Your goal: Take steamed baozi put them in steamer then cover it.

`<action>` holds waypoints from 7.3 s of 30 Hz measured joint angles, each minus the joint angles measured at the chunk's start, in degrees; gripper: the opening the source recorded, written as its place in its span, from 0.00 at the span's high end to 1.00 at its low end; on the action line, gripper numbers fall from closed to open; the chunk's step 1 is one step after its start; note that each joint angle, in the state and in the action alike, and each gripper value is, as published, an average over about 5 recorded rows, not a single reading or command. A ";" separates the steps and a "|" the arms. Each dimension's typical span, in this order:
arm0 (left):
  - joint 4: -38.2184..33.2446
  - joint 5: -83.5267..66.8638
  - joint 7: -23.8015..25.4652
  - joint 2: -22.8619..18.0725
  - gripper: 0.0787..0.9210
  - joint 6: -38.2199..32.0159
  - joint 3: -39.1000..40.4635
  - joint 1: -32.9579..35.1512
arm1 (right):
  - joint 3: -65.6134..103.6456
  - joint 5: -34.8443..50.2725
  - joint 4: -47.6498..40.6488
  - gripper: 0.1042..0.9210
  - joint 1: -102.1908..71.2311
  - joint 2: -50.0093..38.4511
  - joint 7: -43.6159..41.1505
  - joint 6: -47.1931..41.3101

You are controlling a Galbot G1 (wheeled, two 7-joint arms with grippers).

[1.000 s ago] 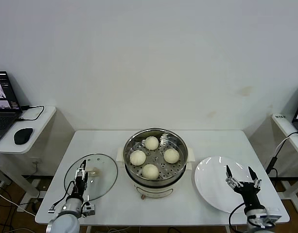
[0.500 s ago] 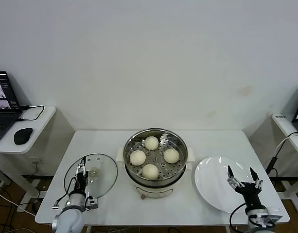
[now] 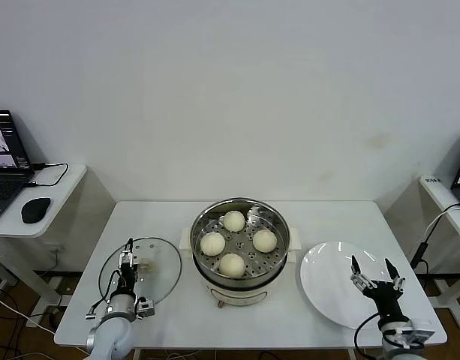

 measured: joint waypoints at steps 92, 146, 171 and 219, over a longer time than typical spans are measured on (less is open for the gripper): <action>-33.71 14.24 26.36 -8.04 0.93 20.64 15.55 -4.18 | 3.05 -3.99 0.15 0.12 2.91 2.96 -1.60 -1.88; -20.16 23.46 29.41 -20.55 0.93 21.91 29.22 -9.32 | 3.83 -6.50 -2.76 0.12 5.74 4.81 -2.58 -1.68; -18.40 22.31 27.10 -20.52 0.93 21.73 28.79 -8.84 | 3.87 -6.81 -2.72 0.12 5.70 4.98 -2.68 -1.51; -38.84 14.25 29.42 -15.06 0.12 18.77 28.20 0.69 | 3.00 -6.12 -1.67 0.12 3.73 3.35 -2.25 -2.46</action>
